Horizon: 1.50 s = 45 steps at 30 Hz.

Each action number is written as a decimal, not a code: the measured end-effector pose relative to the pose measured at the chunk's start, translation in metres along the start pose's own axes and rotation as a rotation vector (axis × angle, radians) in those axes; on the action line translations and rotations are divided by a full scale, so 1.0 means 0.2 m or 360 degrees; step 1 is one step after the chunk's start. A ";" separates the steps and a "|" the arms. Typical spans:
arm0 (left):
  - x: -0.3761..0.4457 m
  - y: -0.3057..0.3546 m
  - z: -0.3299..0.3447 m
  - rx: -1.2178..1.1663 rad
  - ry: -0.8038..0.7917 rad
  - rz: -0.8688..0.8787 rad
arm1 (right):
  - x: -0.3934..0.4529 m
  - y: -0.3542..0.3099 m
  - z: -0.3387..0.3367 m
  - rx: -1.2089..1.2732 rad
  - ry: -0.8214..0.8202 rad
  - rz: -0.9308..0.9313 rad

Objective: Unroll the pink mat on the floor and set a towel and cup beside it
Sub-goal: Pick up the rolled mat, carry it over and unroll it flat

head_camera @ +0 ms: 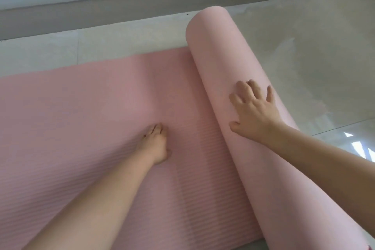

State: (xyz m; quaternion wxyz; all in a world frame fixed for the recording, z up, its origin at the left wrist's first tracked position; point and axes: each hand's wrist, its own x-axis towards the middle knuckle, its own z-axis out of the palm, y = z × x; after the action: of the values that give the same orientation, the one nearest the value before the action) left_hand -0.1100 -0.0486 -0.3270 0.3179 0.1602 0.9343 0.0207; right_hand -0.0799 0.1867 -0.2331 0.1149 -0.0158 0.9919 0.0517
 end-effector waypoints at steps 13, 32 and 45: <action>0.22 0.71 -0.07 -0.0182 0.0020 -0.0235 | 0.20 0.42 0.00 0.0087 0.0075 -0.0201; 0.39 0.95 -0.11 -0.0105 -0.0275 -0.0779 | 0.34 0.84 0.11 0.0433 0.0001 -0.0504; 0.46 1.02 -0.07 -0.0018 -0.0356 -0.0838 | 0.33 0.71 0.18 0.0195 -0.0292 -0.0347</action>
State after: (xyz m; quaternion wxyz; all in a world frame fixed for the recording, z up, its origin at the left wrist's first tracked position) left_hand -0.1283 0.1741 -0.3421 0.4145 -0.0883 0.9027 -0.0751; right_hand -0.1427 0.3297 -0.2696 0.2109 -0.1115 0.9709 -0.0206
